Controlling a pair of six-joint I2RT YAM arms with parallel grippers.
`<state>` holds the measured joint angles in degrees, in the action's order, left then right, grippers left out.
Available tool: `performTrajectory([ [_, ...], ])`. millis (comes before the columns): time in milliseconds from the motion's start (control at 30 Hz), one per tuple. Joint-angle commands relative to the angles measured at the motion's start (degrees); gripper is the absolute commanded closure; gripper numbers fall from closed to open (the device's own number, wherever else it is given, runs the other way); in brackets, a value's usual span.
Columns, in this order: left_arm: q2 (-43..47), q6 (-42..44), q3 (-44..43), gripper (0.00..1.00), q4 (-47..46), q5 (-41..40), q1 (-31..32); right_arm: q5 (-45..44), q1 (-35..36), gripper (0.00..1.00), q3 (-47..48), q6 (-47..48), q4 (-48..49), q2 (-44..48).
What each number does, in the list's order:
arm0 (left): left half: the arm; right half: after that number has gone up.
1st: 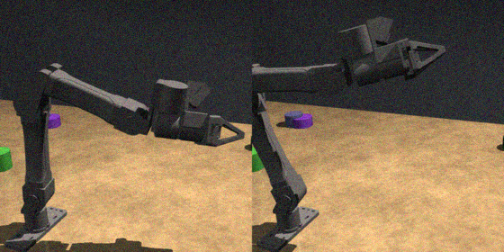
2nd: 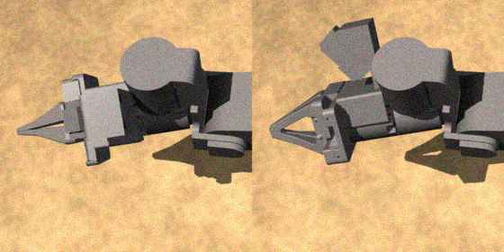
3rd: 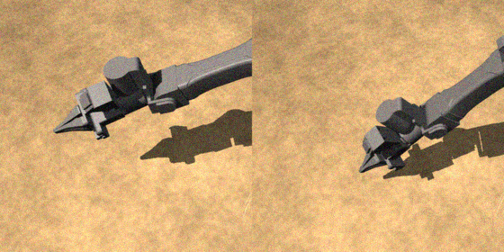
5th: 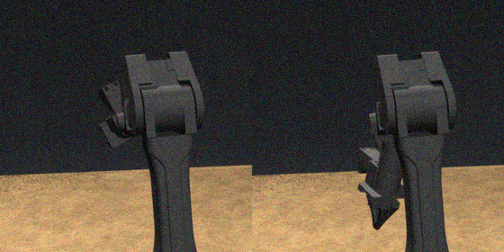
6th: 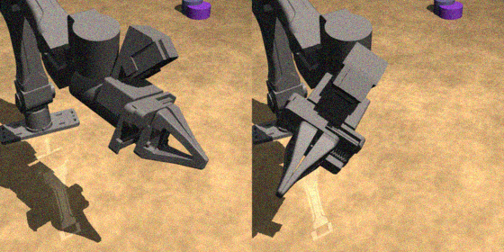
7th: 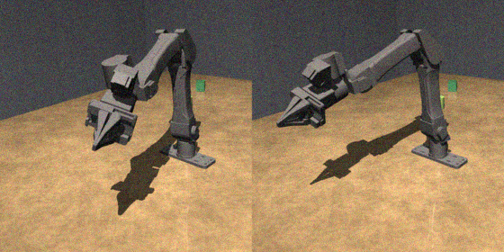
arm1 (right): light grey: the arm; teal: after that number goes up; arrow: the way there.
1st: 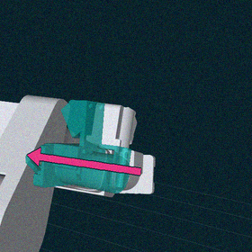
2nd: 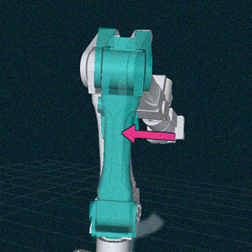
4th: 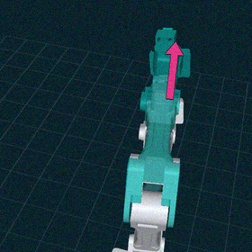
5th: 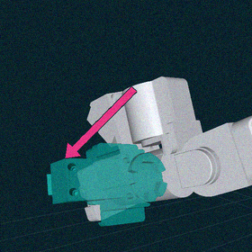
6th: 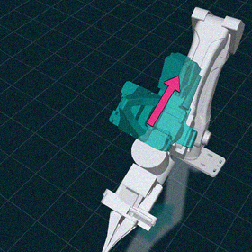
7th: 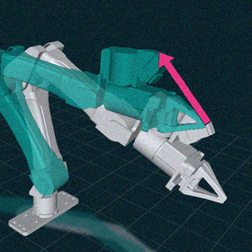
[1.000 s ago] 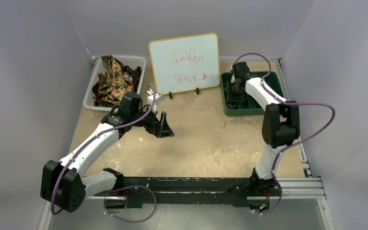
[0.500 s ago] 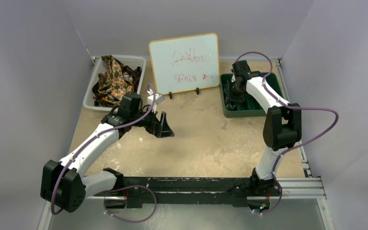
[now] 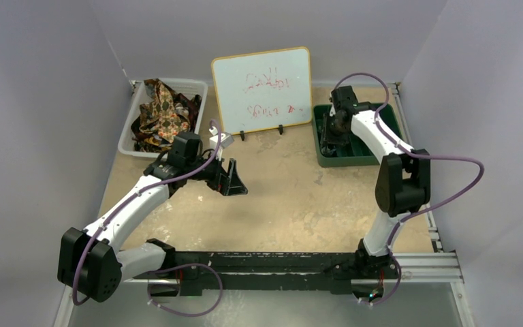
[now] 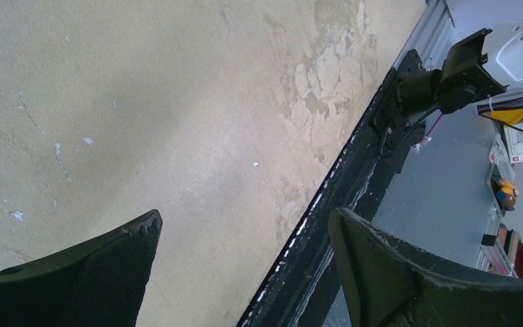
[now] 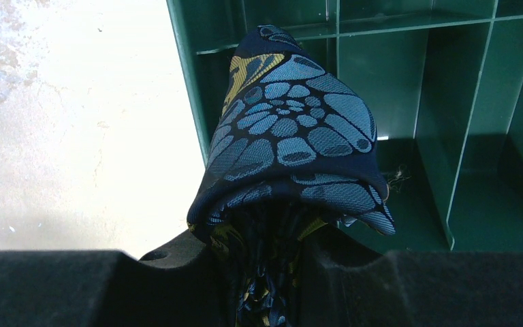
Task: Roll the ties
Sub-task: Place the tie in the storage box.
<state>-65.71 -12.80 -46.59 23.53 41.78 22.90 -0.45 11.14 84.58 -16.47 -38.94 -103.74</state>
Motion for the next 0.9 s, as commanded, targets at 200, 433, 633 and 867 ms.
performTrajectory([
  [200, 0.89, 1.29, 0.43, 0.1, -1.73, 2.76, -0.22, 1.28, 0.58, 1.0, -4.44, 0.83, -1.54, 0.46],
  [433, 0.94, 1.33, 0.36, 0.1, -1.62, 2.85, -0.22, 0.63, 0.64, 1.0, -3.89, 0.57, -2.48, 1.79],
  [633, 1.33, 1.28, 0.44, 0.1, -1.43, 1.81, -0.22, 1.59, 1.8, 1.0, -3.32, 0.95, -2.23, -1.0],
  [867, 0.32, 1.28, 0.09, 0.1, -1.59, 2.31, -0.22, 1.01, 3.03, 1.0, -1.89, 0.81, -3.69, 0.53],
])
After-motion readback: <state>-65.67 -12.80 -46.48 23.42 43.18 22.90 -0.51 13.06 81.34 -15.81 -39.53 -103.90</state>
